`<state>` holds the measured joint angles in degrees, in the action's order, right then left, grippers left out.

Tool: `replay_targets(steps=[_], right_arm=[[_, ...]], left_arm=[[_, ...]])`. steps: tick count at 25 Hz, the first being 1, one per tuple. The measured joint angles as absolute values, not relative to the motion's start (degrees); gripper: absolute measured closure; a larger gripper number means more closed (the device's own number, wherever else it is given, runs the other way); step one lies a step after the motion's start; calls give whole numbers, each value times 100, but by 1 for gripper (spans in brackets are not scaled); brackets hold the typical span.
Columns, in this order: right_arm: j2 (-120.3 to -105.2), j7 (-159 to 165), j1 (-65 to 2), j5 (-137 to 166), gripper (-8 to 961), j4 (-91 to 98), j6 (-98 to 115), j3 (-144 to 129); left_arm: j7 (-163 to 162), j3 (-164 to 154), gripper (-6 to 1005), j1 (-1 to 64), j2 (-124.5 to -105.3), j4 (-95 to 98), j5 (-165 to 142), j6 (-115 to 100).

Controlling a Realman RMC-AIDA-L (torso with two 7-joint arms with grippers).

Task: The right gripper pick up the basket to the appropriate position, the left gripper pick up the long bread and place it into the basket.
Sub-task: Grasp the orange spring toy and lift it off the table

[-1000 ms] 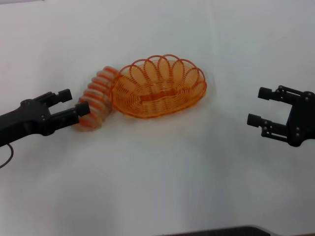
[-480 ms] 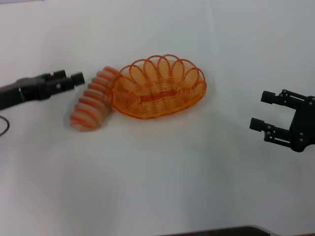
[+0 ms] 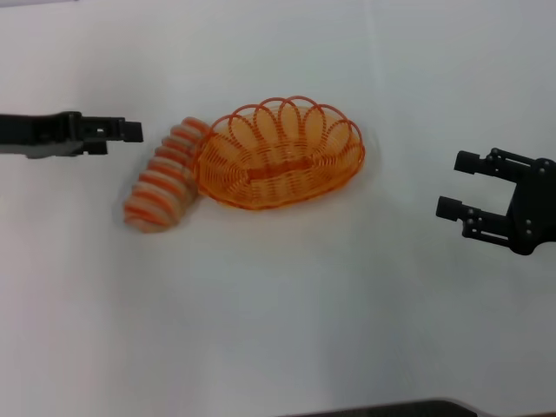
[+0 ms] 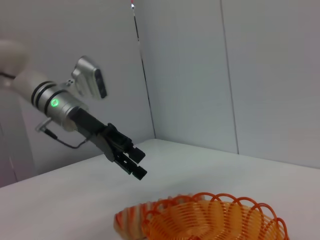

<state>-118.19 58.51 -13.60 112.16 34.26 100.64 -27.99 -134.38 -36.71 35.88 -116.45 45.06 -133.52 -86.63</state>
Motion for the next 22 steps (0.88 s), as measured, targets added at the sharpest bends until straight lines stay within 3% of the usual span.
replay_targets(steps=[7,13,14,22], right_arm=[[-11811,6007,-1415,11248,210,3437,9934,-2803],[-11812,6086,-1470,11390,209,3450,9846,-2758],[-11813,6099,-1478,11390,209,3447,9826,-2757],[-11856,6159,-1522,11397,208,3435,9652,-2756]], left_arm=[[-13938,-4187,158,4059,-11498,5045,-14182,-8978],[-14150,-4997,158,4490,-11526,5157,-14814,-9169],[-14217,-5262,158,4662,-11632,5282,-15066,-9200],[-14374,-5540,158,4736,-11956,5676,-15325,-9200]])
